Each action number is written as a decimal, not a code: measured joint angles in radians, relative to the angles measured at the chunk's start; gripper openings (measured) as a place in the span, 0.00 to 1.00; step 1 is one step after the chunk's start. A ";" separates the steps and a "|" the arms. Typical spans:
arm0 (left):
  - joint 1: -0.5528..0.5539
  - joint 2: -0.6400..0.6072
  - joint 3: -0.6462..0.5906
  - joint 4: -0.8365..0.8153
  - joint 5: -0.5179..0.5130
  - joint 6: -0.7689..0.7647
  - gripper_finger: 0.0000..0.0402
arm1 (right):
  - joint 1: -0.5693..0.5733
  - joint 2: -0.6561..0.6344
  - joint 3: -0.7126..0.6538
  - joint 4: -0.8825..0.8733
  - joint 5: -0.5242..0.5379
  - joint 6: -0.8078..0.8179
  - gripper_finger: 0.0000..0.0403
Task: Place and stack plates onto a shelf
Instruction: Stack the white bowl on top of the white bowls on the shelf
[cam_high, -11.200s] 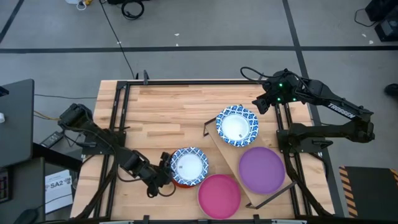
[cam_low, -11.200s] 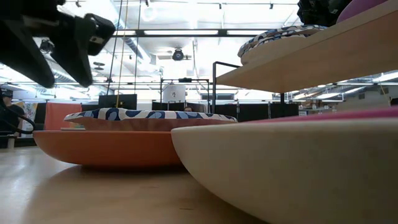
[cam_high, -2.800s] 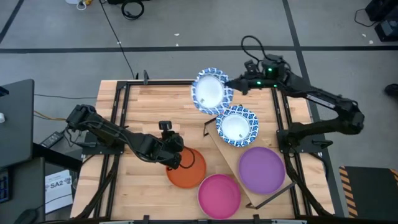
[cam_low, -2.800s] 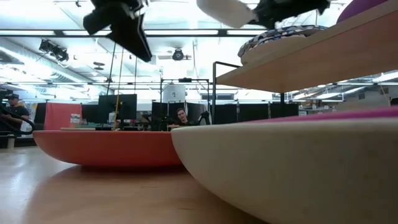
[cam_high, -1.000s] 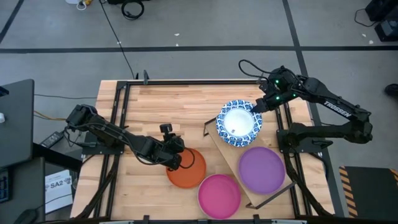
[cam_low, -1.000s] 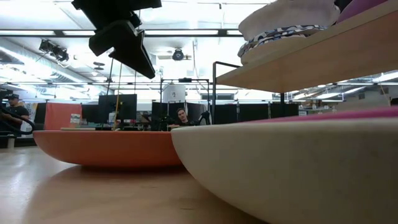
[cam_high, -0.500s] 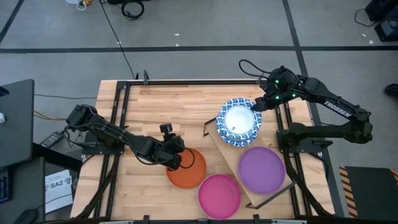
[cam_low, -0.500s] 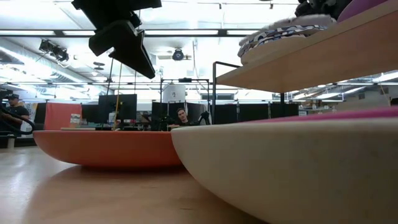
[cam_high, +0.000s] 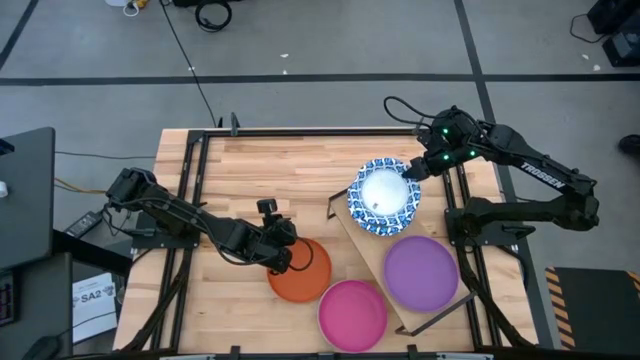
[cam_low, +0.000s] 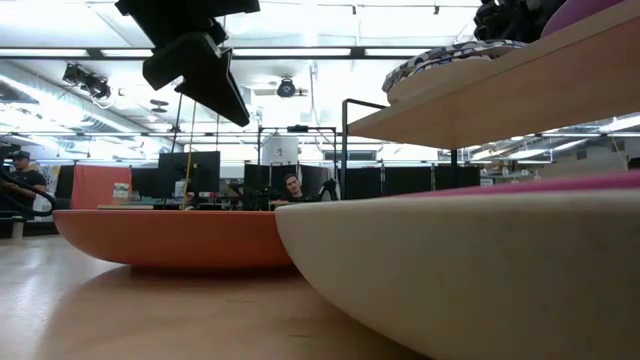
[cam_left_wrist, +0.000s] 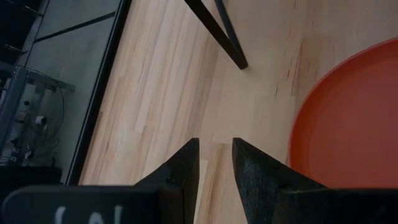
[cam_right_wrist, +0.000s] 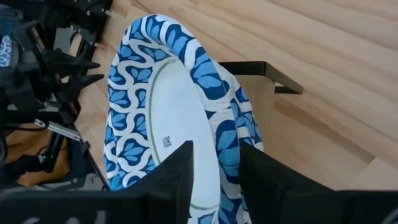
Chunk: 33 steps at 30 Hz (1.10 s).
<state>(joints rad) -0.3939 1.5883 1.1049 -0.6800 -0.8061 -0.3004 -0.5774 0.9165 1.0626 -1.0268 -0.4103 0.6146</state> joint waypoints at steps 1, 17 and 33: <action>0.000 0.000 0.000 0.000 0.000 0.000 0.26 | 0.000 0.000 0.000 0.000 0.000 -0.007 0.33; 0.000 0.000 0.000 0.000 0.000 0.000 0.26 | -0.034 -0.001 0.000 0.021 0.049 -0.042 0.42; 0.000 0.000 0.000 0.000 0.000 0.000 0.26 | -0.087 -0.014 0.000 0.218 0.139 -0.063 0.41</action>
<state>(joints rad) -0.3943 1.5883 1.1049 -0.6800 -0.8059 -0.3006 -0.6647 0.9020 1.0625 -0.8092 -0.2717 0.5514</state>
